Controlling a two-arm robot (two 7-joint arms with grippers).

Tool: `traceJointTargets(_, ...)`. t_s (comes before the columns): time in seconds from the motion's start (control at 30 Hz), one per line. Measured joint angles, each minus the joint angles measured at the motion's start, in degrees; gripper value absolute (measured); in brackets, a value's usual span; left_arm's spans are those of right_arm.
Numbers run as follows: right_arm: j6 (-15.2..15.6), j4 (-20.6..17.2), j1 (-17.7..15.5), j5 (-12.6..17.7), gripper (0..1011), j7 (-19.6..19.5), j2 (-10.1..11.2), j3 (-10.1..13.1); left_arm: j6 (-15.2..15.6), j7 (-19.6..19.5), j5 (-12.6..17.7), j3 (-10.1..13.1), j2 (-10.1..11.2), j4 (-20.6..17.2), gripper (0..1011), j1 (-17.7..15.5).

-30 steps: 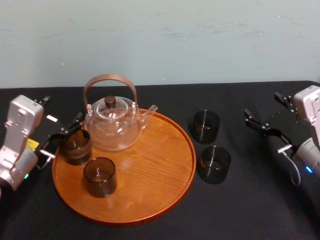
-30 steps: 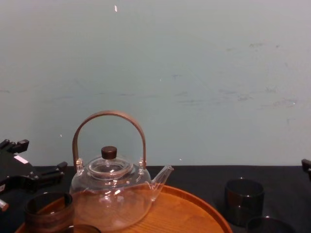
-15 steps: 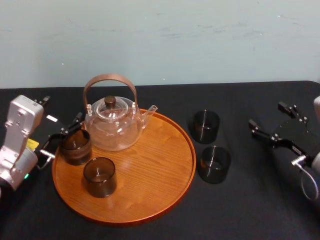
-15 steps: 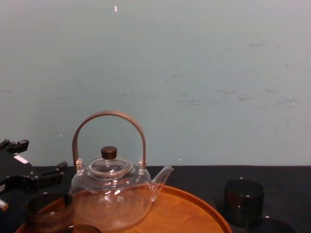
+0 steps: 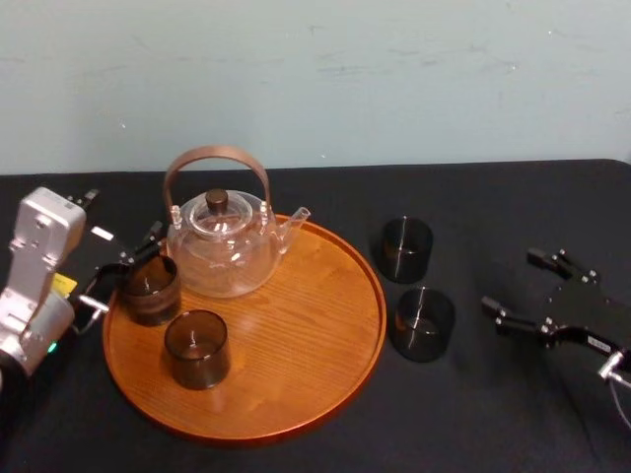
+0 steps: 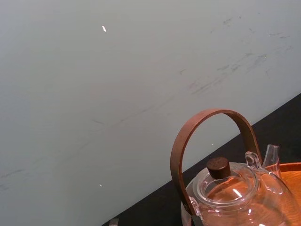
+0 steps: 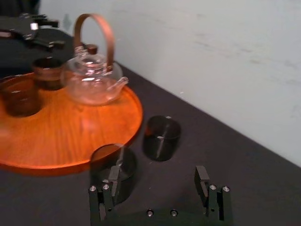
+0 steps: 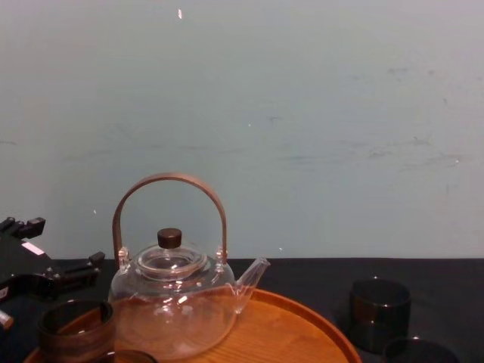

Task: Pick up the glass from the table and place it on the tray.

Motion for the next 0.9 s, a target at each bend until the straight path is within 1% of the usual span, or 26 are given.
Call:
traceJointTargets(0.1, 0.23, -0.13, -0.35, 0.04, 1002, 1.39, 0.46, 0.00, 0.00, 0.00, 0.00, 0.00, 0.00, 0.00, 1001, 0.00)
traceJointTargets(0.17, 0.47, -0.33, -0.68, -0.02, 1002, 3.15, 0.96, -0.04, 0.00, 0.00, 0.00, 0.00, 0.00, 0.00, 1001, 0.00)
traceJointTargets(0.4, 0.72, -0.53, -0.97, -0.74, 1002, 6.21, 1.40, -0.48, 0.00, 0.00, 0.00, 0.00, 0.00, 0.00, 1002, 0.00)
traceJointTargets(0.63, 1.36, -0.19, -0.61, -1.56, 1002, 8.07, 0.51, -0.97, 0.00, 0.00, 0.00, 0.00, 0.00, 0.00, 1002, 0.00)
traceJointTargets(0.73, 1.80, 0.12, -0.23, -1.94, 1002, 8.49, -0.13, -1.12, 0.00, 0.00, 0.00, 0.00, 0.00, 0.00, 1001, 0.00)
traceJointTargets(0.9, 3.39, 1.06, 0.95, -2.11, 1003, 9.02, -1.73, -1.35, 0.00, 0.00, 0.00, 0.00, 0.00, 0.00, 1002, 0.00)
